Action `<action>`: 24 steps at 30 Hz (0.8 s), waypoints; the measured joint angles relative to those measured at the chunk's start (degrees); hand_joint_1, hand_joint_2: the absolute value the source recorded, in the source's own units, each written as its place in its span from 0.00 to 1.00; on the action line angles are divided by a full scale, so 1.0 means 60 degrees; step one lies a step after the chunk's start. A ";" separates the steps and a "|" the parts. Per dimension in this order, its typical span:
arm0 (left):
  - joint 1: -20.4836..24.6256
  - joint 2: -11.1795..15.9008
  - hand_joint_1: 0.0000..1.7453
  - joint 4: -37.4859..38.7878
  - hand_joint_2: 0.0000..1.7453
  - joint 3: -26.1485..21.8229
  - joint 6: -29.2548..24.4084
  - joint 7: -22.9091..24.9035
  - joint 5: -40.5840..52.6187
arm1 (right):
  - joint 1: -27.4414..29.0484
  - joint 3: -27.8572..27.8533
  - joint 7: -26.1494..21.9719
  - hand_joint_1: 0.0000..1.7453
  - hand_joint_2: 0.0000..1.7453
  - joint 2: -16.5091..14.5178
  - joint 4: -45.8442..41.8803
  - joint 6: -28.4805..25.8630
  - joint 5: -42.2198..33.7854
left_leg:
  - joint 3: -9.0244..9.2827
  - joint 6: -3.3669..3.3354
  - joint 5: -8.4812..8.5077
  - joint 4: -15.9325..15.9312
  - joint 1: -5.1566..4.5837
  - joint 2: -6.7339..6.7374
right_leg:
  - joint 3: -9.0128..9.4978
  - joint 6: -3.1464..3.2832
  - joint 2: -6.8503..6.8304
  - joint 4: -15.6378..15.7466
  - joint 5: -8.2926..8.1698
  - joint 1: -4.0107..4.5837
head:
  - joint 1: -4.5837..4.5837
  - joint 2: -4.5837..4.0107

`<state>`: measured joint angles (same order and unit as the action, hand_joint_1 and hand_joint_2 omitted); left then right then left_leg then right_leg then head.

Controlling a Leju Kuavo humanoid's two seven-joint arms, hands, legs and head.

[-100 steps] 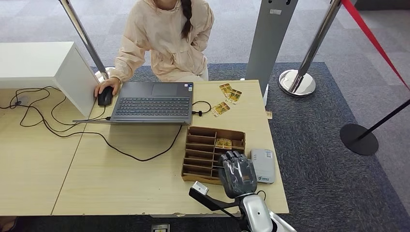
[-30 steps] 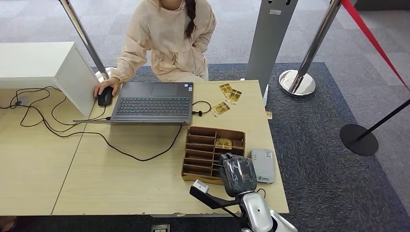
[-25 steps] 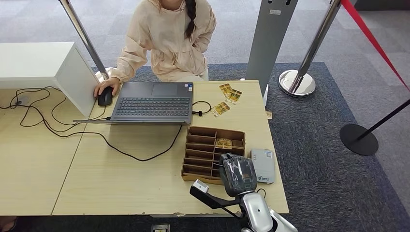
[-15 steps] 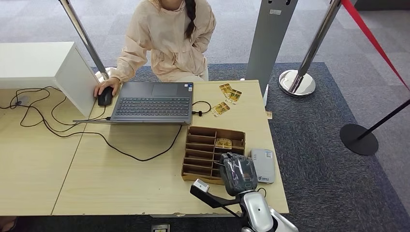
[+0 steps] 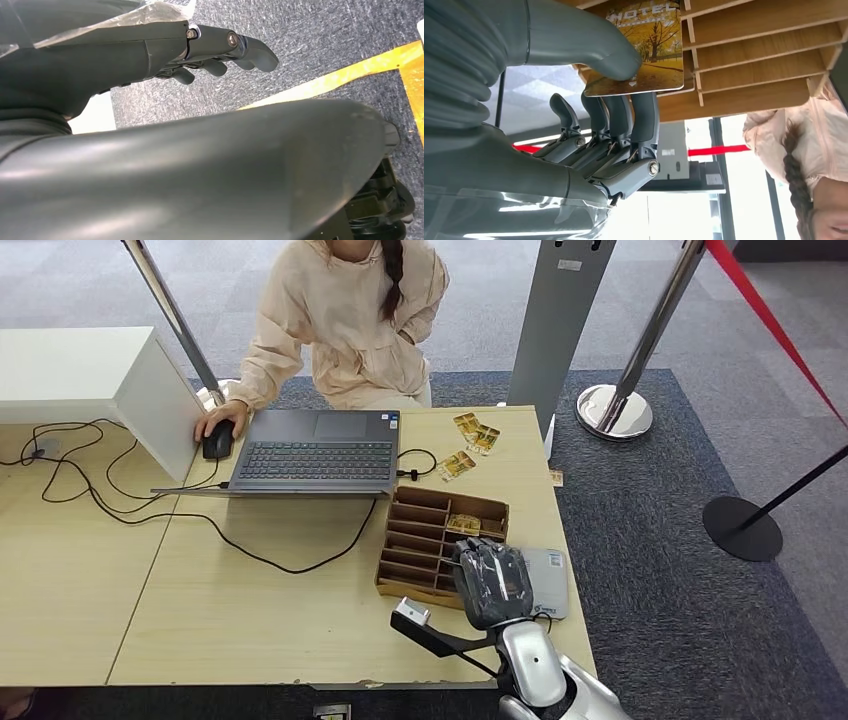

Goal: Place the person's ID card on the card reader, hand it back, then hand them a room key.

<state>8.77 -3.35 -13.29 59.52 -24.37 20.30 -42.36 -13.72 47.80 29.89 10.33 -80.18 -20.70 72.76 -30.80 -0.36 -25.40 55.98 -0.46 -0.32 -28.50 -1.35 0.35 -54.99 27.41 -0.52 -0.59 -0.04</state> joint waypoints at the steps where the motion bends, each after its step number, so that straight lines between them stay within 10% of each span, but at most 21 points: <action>1: 0.0011 -0.0001 0.00 0.0000 0.00 0.0000 0.0008 0.0013 0.0003 | -0.0049 0.0002 0.0006 0.77 1.00 0.0018 -0.0083 0.0096 0.0018 | 0.0000 0.0000 0.0000 0.0000 0.0000 0.0000 | 0.0000 0.0000 0.0000 0.0000 0.0000 0.0000 | 0.0001 0.0000; 24: 0.0057 -0.0023 0.00 0.0000 0.00 -0.0004 0.0164 0.0127 0.0056 | -0.0811 0.0079 0.0292 0.77 1.00 0.0517 -0.2325 0.0963 0.1001 | 0.0001 0.0000 0.0000 0.0001 0.0000 0.0000 | 0.0000 0.0000 0.0000 0.0000 0.0000 0.0000 | 0.0000 0.0000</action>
<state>9.11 -3.49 -13.29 59.49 -23.39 21.06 -42.03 -18.59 48.27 31.65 13.44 -94.13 -14.92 78.76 -30.80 -0.35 -25.40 55.98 -0.46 -0.32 -28.49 -1.35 0.35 -55.00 27.41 -0.52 -0.58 -0.04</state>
